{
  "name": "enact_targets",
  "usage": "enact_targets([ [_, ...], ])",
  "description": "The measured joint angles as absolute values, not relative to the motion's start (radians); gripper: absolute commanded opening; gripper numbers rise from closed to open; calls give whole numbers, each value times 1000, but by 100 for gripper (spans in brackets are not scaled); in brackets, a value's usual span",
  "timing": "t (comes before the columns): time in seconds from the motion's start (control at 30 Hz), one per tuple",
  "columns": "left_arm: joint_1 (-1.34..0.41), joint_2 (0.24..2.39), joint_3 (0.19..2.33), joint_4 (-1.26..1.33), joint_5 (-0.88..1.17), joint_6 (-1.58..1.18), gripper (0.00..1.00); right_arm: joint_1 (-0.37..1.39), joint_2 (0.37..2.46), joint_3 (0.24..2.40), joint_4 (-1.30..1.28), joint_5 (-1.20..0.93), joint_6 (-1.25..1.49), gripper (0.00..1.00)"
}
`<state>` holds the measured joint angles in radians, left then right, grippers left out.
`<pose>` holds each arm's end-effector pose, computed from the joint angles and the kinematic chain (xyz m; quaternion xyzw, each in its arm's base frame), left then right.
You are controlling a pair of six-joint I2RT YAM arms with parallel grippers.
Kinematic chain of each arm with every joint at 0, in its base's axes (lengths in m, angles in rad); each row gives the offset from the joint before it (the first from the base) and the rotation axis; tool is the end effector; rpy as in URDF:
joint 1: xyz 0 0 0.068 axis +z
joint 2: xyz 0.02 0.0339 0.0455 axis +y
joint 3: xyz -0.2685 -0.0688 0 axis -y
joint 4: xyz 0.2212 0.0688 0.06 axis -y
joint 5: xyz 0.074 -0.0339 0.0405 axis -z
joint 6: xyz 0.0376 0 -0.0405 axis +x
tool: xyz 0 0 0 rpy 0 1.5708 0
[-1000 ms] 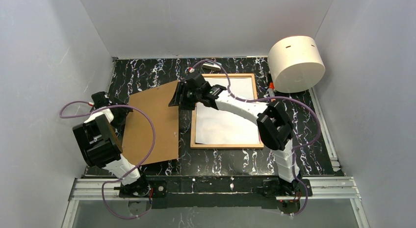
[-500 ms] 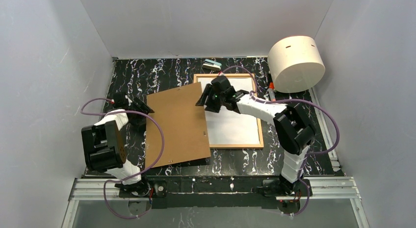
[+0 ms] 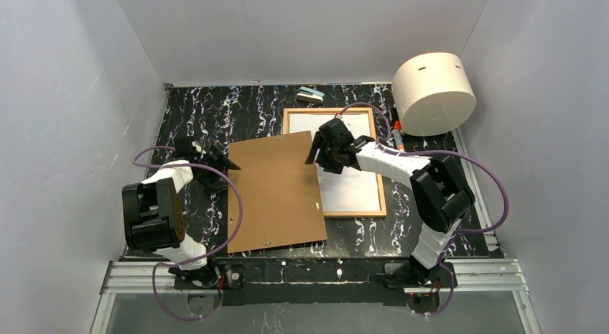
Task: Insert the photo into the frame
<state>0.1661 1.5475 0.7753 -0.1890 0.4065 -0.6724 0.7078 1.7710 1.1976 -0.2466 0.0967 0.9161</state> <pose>0.2749 0.0310 0.1816 -0.3250 0.8780 -0.2600 0.2363 0.2818 0.2364 0.2256 0.1142 0.9224 0.2348 0.2846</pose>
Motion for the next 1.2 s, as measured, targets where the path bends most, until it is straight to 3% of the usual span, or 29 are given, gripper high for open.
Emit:
enact_targets([
  [0.23,164,1548,781,-215,409,-645,77,699,1779,1199,-297,92,887,76],
  [0.63,164,1568,791,-236,483,-636,77,680,1835,1246,-232,-137,885,76],
  [1.03,162,1596,820,-281,490,-620,77,680,1854,1272,-359,41,878,76],
  [1.2,162,1600,827,-289,491,-616,77,679,1861,1281,-366,15,856,76],
])
